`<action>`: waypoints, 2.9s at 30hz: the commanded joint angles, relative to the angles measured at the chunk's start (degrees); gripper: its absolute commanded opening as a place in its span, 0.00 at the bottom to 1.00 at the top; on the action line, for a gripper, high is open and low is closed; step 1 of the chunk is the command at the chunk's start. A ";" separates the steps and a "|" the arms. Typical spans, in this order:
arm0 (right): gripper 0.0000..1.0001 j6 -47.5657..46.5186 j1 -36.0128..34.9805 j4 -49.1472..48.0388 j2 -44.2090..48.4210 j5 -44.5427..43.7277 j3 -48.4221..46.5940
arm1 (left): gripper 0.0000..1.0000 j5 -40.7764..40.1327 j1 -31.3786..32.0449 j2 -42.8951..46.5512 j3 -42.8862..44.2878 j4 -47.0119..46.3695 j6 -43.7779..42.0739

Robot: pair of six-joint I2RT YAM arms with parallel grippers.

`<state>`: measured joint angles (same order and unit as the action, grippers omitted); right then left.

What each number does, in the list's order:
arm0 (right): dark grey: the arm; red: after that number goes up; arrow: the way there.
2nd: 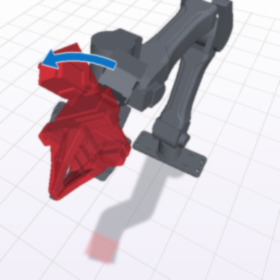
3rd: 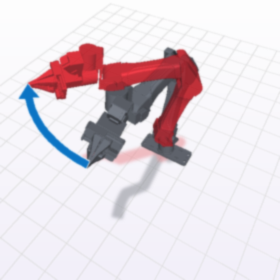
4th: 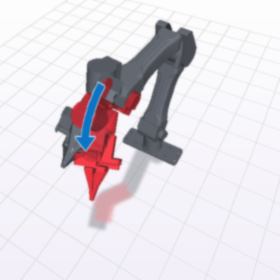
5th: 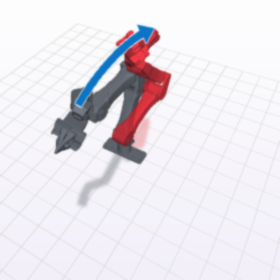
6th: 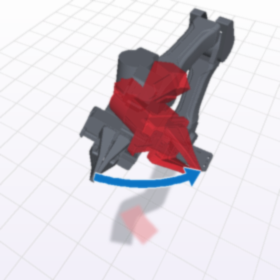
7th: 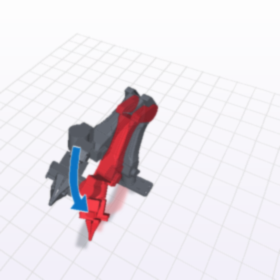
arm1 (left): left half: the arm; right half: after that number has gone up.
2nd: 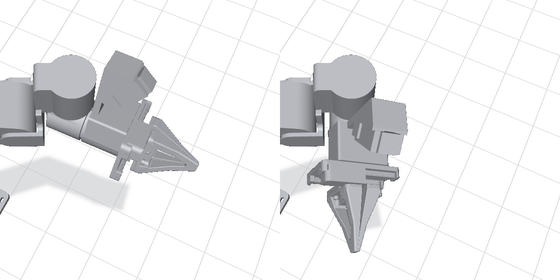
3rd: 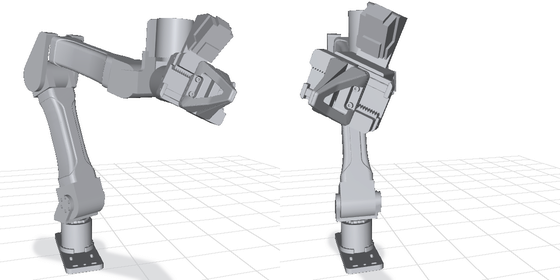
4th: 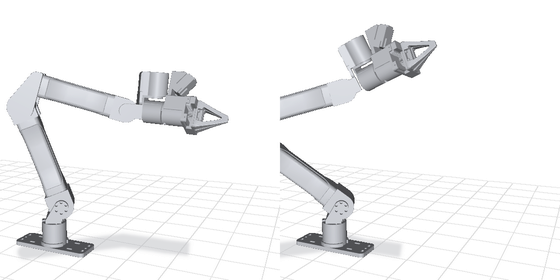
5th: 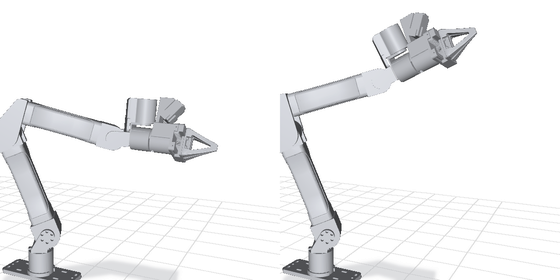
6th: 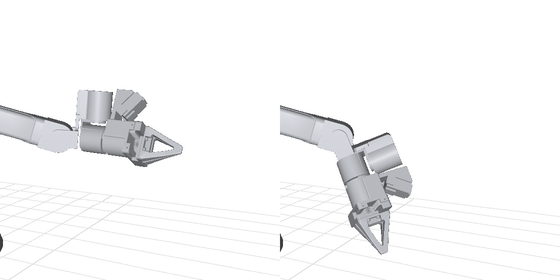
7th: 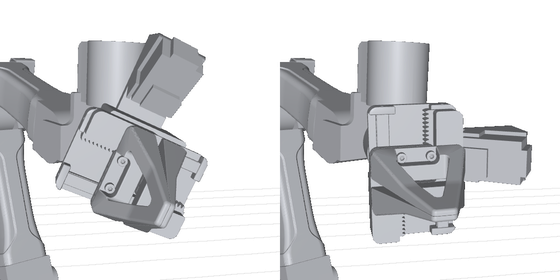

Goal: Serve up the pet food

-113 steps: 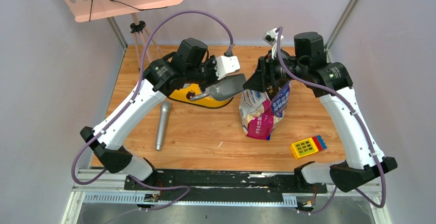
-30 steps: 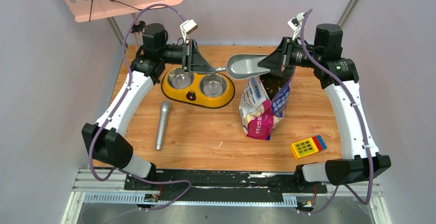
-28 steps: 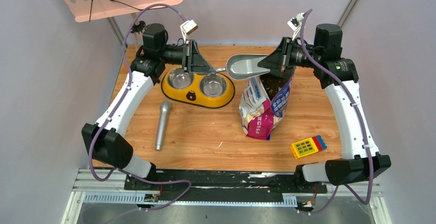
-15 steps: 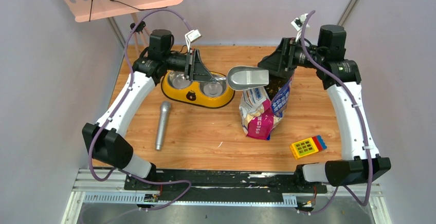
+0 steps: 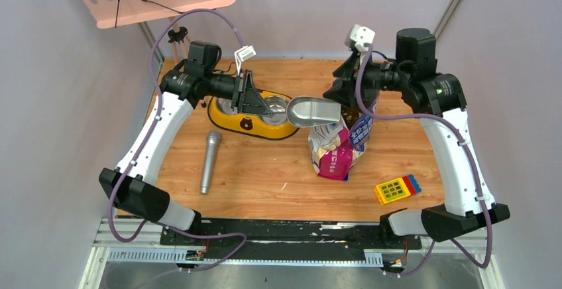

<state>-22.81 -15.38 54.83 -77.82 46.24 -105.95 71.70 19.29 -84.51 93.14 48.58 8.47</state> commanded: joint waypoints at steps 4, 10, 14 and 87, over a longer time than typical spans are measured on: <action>0.59 -18.57 -7.98 2.36 0.53 -7.28 0.20 | 0.00 1.94 0.56 3.96 2.46 3.89 -3.42; 0.51 -21.25 -13.27 1.96 0.48 -10.21 2.25 | 0.00 2.07 0.78 3.99 3.02 4.12 -2.96; 0.46 -21.83 -15.63 1.15 0.48 -11.68 3.57 | 0.00 2.24 1.07 3.68 3.36 3.76 -2.74; 1.00 71.41 8.82 -25.78 -21.48 -13.36 -32.83 | 0.00 -5.07 -7.78 5.72 -1.14 1.21 -3.34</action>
<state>30.94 -10.13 36.93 -96.49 29.45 -135.15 70.85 14.63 -83.15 89.65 36.03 21.65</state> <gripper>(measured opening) 0.998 0.332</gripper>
